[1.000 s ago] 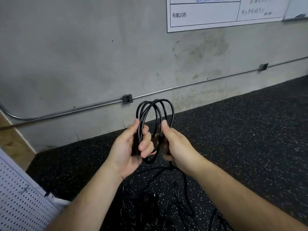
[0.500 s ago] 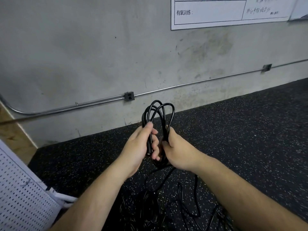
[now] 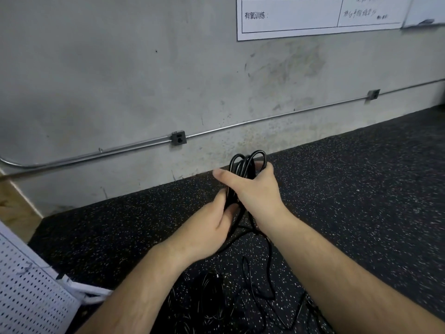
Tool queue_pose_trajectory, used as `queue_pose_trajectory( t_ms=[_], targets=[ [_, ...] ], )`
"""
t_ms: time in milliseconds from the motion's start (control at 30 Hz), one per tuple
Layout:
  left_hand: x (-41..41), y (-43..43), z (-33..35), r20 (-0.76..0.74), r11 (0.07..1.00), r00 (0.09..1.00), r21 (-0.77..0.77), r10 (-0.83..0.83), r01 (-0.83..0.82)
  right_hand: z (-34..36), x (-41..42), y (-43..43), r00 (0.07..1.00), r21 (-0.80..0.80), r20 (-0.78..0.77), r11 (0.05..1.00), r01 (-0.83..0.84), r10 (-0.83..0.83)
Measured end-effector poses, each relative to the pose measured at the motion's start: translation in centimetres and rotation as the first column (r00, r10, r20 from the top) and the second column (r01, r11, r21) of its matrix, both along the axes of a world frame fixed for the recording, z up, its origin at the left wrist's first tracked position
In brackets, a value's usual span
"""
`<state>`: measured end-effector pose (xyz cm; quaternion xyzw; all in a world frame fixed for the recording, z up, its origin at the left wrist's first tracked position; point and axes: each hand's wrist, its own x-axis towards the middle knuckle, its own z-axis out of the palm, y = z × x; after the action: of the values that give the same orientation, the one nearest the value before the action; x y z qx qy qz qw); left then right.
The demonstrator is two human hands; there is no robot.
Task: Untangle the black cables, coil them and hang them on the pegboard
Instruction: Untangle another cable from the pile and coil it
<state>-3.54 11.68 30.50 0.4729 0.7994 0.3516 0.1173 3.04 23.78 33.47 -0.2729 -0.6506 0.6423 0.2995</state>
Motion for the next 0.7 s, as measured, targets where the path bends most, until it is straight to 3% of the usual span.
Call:
queue_pose_trajectory(
  t_ms=[167,267,333,400,567,700],
  targets=[
    [-0.4,-0.4,-0.3,-0.029,1.0,0.999,-0.01,-0.021,0.021,-0.4,-0.1,0.6,0.999,0.304,0.048,0.952,-0.012,-0.002],
    [-0.1,-0.5,-0.5,0.186,0.997,0.982,0.073,-0.027,0.014,-0.3,0.1,0.3,0.995,0.449,0.091,0.894,0.0,-0.046],
    [0.2,-0.4,-0.5,0.358,0.992,0.933,0.125,-0.022,-0.025,-0.3,0.1,0.4,0.994,0.484,0.103,0.875,-0.013,-0.042],
    [0.5,-0.3,-0.3,0.412,0.99,0.911,0.122,0.012,-0.068,0.0,0.1,0.5,0.993,0.51,0.114,0.86,-0.023,-0.041],
    [0.7,-0.1,0.4,0.273,0.99,0.956,0.059,0.11,-0.13,0.1,-0.7,0.1,0.988,0.502,0.151,0.857,-0.113,0.042],
    [0.4,-0.6,0.4,0.263,0.977,0.962,0.178,0.071,-0.121,1.8,-0.4,0.5,0.967,0.436,0.114,0.863,-0.255,0.228]
  ],
)
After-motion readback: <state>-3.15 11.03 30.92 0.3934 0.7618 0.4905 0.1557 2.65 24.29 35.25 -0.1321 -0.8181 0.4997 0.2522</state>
